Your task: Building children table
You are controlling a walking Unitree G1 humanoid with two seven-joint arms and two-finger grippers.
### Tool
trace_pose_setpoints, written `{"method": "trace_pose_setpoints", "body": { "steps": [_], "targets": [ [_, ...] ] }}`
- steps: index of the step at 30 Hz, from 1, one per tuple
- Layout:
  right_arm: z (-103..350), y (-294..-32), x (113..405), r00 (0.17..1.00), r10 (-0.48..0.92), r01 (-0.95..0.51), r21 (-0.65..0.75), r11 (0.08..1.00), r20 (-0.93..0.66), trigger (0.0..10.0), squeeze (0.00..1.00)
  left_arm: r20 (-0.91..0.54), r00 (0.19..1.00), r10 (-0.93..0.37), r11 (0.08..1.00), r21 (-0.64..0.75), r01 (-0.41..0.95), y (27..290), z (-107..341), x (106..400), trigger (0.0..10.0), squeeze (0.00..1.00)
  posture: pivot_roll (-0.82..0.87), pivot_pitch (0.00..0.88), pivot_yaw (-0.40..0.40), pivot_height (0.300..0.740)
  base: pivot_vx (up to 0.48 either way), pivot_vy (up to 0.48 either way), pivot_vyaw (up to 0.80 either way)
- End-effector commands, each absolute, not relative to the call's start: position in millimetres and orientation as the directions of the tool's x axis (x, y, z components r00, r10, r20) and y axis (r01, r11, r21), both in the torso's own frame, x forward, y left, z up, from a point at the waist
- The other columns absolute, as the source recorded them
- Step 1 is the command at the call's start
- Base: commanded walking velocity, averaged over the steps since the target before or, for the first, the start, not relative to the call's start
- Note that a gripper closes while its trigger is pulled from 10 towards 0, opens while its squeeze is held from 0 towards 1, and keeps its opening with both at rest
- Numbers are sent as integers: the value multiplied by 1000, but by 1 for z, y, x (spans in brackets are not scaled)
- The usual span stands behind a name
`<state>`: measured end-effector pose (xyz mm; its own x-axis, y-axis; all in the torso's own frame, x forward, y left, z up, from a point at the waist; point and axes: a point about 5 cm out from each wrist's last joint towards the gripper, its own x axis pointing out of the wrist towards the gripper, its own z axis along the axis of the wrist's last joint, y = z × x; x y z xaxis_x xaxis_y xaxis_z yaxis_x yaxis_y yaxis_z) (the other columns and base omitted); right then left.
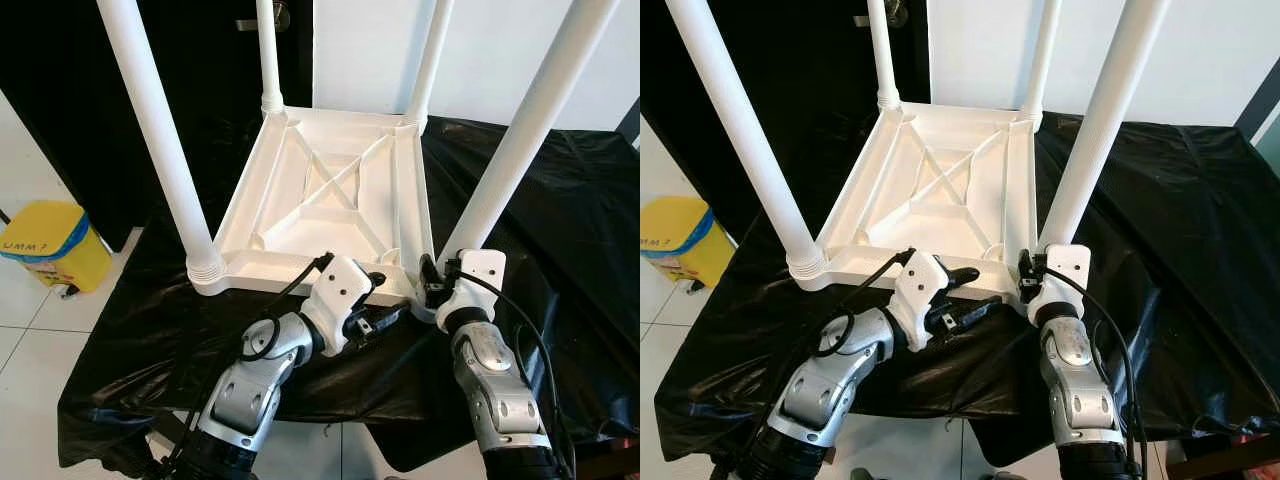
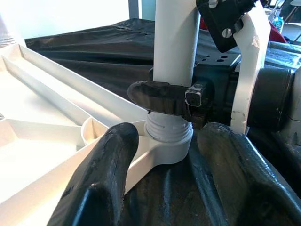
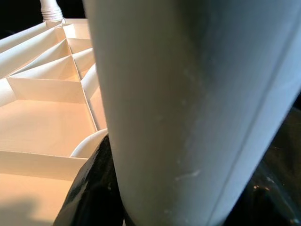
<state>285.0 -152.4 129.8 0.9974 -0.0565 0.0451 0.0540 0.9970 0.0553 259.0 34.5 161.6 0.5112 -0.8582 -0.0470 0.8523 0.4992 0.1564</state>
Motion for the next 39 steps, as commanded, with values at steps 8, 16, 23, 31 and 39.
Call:
{"method": "trace_pose_setpoints", "body": {
  "steps": [8, 16, 23, 31, 39],
  "targets": [
    [130, -158, 284, 998, 25, -27, 33, 999, 50, 10000, 1000, -40, 581, -813, 568, 169, 806, 38, 160, 264, 10000, 0, -123, 56, -24, 740, 0, 0, 0],
    [134, -169, 279, 986, 152, -153, 13, 988, 73, 10000, 1000, -40, 584, -811, 570, 171, 804, 38, 160, 265, 10000, 0, -123, 56, -22, 740, 0, 0, 0],
    [138, -188, 283, 921, 387, -385, -41, 922, 41, 10000, 0, -40, 584, -811, 570, 174, 803, 39, 161, 266, 10000, 0, -125, 57, -18, 740, 0, 0, 0],
    [137, -190, 289, 864, 504, -503, -77, 861, -8, 10000, 0, -39, 580, -814, 566, 176, 805, 39, 162, 266, 10000, 0, -112, 56, -14, 740, 0, 0, 0],
    [130, -190, 292, 854, 519, -521, -106, 847, -45, 0, 0, -43, 589, -807, 573, 183, 799, 43, 162, 266, 10000, 0, -69, 55, -7, 740, 0, 0, 0]
  ]
}}
